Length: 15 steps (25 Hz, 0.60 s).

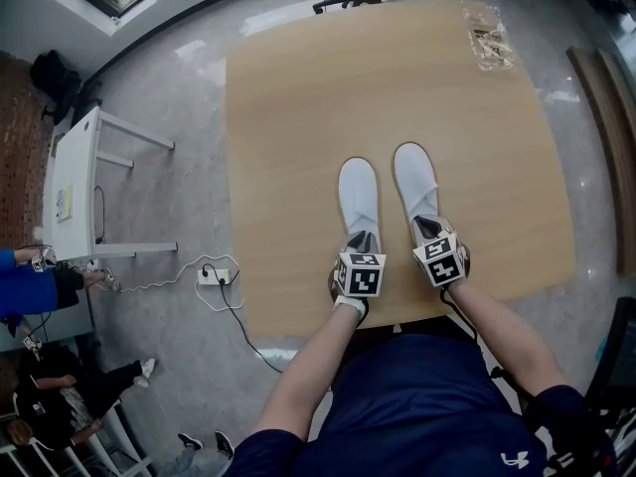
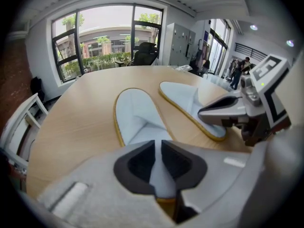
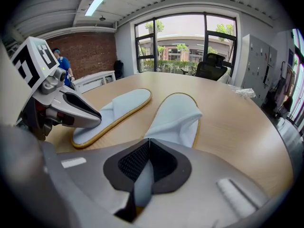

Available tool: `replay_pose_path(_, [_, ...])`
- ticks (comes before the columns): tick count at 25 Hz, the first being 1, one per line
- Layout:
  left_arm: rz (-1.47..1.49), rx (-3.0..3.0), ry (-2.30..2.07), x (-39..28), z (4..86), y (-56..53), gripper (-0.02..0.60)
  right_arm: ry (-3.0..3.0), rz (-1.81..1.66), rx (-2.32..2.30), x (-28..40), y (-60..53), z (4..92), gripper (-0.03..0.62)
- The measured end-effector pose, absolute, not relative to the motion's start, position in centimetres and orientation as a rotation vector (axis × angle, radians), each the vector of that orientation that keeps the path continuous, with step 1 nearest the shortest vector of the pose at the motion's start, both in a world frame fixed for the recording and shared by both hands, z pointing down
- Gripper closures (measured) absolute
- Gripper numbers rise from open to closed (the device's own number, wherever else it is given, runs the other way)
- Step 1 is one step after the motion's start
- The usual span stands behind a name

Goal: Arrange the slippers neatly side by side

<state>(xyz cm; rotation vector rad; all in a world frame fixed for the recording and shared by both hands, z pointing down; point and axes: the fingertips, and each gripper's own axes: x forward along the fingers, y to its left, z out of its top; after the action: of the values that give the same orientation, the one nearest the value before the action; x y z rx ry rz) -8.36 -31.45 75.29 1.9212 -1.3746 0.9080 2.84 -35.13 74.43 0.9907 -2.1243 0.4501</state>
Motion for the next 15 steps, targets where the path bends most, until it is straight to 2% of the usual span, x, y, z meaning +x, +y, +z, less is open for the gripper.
replay_pose_path(15, [0.881,1.912,-1.291,-5.4,75.0,-30.2,0.538,-2.149,0.547,0.938,0.3,-32.0,74.7,0.582])
